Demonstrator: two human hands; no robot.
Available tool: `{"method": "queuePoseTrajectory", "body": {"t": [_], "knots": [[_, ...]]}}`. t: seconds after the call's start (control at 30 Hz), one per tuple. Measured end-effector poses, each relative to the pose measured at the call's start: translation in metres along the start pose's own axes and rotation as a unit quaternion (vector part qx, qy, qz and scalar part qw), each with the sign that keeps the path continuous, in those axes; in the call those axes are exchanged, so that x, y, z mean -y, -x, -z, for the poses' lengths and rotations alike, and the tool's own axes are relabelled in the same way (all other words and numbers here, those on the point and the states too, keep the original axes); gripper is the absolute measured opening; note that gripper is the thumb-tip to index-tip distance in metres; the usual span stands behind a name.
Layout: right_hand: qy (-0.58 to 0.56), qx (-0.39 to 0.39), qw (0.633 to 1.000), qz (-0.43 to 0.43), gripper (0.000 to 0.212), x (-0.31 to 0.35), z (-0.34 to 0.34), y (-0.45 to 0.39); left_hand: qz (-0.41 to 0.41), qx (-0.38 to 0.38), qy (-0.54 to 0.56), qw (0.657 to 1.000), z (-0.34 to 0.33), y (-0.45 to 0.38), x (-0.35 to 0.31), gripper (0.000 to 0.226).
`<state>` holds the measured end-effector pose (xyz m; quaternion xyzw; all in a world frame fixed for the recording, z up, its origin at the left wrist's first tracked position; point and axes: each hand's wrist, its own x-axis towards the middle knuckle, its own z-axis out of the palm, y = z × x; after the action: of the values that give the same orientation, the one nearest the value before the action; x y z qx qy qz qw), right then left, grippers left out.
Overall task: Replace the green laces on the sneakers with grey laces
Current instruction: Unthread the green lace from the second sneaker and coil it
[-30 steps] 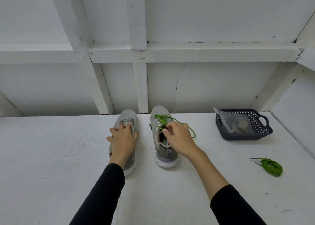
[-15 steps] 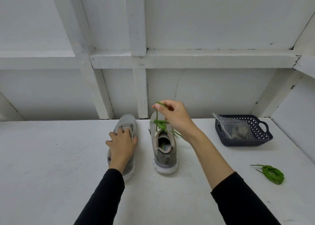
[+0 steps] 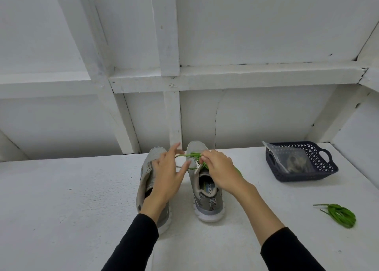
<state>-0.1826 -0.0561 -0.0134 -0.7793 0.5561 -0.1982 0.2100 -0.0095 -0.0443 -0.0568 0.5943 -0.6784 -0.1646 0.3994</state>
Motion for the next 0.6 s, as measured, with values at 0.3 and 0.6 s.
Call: {"method": "queuePoseTrajectory", "body": {"t": [0.3, 0.6], "knots": [[-0.136, -0.056, 0.985, -0.093, 0.010, -0.036, -0.004, -0.002, 0.346, -0.121, 0.554, 0.747, 0.041, -0.045, -0.002, 0.023], [-0.128, -0.020, 0.987, -0.091, 0.010, -0.043, -0.017, 0.003, 0.281, -0.002, -0.053, 0.958, 0.031, -0.023, 0.001, 0.025]]}}
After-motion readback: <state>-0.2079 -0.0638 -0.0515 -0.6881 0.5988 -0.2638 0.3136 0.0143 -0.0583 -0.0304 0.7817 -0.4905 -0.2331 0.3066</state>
